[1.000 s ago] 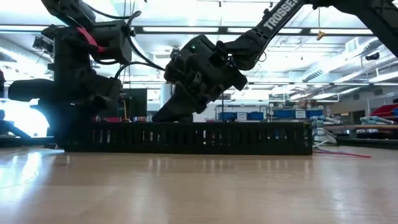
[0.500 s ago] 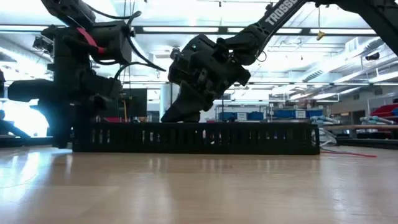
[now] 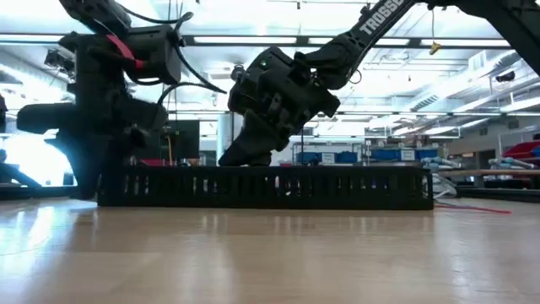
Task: Ziptie cables
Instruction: Close the black cable duct cover
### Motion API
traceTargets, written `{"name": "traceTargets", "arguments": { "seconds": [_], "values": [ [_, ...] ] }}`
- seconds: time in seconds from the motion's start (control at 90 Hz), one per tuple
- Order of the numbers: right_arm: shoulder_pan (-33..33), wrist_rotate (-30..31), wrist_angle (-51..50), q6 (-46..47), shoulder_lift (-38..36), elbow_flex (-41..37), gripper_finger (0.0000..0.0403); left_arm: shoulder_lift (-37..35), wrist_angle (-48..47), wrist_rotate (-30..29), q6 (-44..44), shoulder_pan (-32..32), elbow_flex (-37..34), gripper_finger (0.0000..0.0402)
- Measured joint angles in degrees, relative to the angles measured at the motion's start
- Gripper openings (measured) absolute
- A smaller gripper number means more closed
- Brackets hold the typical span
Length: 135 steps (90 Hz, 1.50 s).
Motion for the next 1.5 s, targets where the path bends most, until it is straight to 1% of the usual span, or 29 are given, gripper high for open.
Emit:
{"name": "traceTargets", "arguments": {
  "seconds": [0.244, 0.367, 0.544, 0.622, 0.756, 0.933, 1.022, 1.211, 1.267, 1.367, 1.5],
  "values": [
    [0.0, -1.0, 0.0, -0.7, 0.1, 0.0, 0.0000, 0.0, -2.0, 1.5, -0.2, 0.0, 1.1, 0.0271],
    [0.0, -1.4, -0.1, -0.8, 0.1, 0.0, 0.0000, 0.0, -1.2, 4.0, -1.0, 0.0, 1.2, 0.0284],
    [0.0, -1.9, -0.5, -1.3, 0.1, 0.0, 0.0000, 0.0, 1.5, 4.0, -1.7, 0.0, 0.9, 0.0294],
    [0.0, -2.3, -0.8, -1.5, 0.1, -0.1, 0.0000, 0.0, 2.5, 3.4, -1.7, 0.0, 0.9, 0.0294],
    [0.1, -2.3, -0.6, -1.6, 0.1, -0.1, 0.0000, 0.2, 3.7, 0.0, -1.7, 0.0, 0.8, 0.0294],
    [0.1, -2.3, 0.2, -1.6, 0.1, -0.2, 0.0000, 0.2, 6.0, -2.4, -1.4, 0.0, 1.1, 0.0294],
    [0.1, -2.5, 0.2, -1.6, 0.1, -0.2, 0.0000, 0.1, 4.7, -2.5, -1.4, 0.0, 0.9, 0.0294],
    [0.1, -3.1, 2.2, -1.4, -0.5, -0.2, 0.0000, 0.2, 5.1, -2.6, -0.9, 0.0, 0.9, 0.0294],
    [0.1, -2.8, 2.5, -1.5, -1.4, -0.4, 0.0001, 0.2, 5.1, -2.6, -0.2, 0.0, 0.9, 0.0294],
    [0.2, -0.4, 1.7, -2.7, -4.0, -0.5, 0.0002, 0.2, 6.0, -2.7, 0.1, 0.0, 0.9, 0.0294],
    [0.4, 5.2, -0.1, -3.5, -8.4, -0.5, 0.0008, 0.2, 6.4, -4.2, 0.1, 0.0, 0.9, 0.0294]
  ]
}}
